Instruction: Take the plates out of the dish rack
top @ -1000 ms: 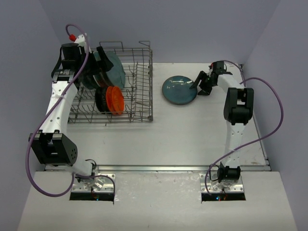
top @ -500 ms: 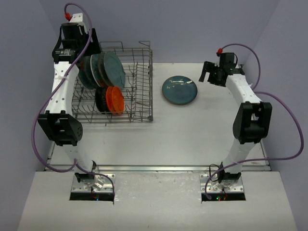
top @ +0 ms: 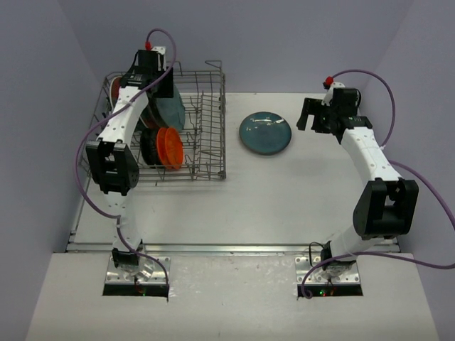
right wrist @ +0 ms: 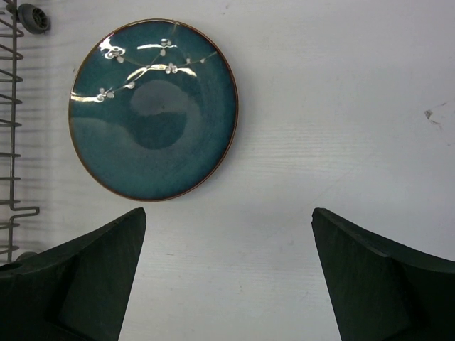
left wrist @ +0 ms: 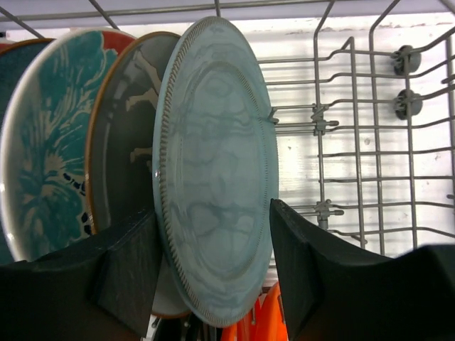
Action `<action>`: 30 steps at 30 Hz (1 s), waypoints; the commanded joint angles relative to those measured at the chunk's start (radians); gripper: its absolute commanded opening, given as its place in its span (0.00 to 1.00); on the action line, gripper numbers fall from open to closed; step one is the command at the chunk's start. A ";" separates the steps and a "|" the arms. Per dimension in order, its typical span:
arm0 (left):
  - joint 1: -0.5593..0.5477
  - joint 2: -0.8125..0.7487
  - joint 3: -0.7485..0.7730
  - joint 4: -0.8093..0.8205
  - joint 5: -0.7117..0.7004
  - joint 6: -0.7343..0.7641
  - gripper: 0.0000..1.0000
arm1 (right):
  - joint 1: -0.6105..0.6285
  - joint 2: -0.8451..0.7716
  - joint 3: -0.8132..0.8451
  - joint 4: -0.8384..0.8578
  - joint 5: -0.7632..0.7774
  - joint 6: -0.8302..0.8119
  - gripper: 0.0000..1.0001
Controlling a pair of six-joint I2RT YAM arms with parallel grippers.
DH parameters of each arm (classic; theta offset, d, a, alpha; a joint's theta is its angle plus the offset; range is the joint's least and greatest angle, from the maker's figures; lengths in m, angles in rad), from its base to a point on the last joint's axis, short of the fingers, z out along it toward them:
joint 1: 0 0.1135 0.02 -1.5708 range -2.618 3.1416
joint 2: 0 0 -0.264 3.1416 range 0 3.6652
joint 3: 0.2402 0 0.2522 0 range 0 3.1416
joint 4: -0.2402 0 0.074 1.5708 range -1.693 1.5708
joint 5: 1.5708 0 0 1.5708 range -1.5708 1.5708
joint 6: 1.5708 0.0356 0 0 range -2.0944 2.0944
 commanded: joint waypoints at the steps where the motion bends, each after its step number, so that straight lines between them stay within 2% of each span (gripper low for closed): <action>1: 0.000 0.035 0.057 0.012 0.001 -0.013 0.53 | 0.004 -0.046 0.003 0.018 -0.039 -0.001 0.99; 11: 0.001 0.090 0.048 0.018 0.043 -0.062 0.40 | 0.004 -0.050 -0.012 0.010 -0.076 0.018 0.99; 20: 0.003 0.049 0.041 0.056 0.046 -0.100 0.00 | 0.004 -0.071 -0.027 0.004 -0.110 0.038 0.99; 26: 0.002 -0.040 0.045 0.093 0.007 -0.099 0.00 | 0.004 -0.095 -0.032 0.009 -0.132 0.046 0.99; 30: -0.016 -0.108 0.072 0.128 -0.056 -0.033 0.00 | 0.004 -0.117 -0.033 0.016 -0.149 0.050 0.99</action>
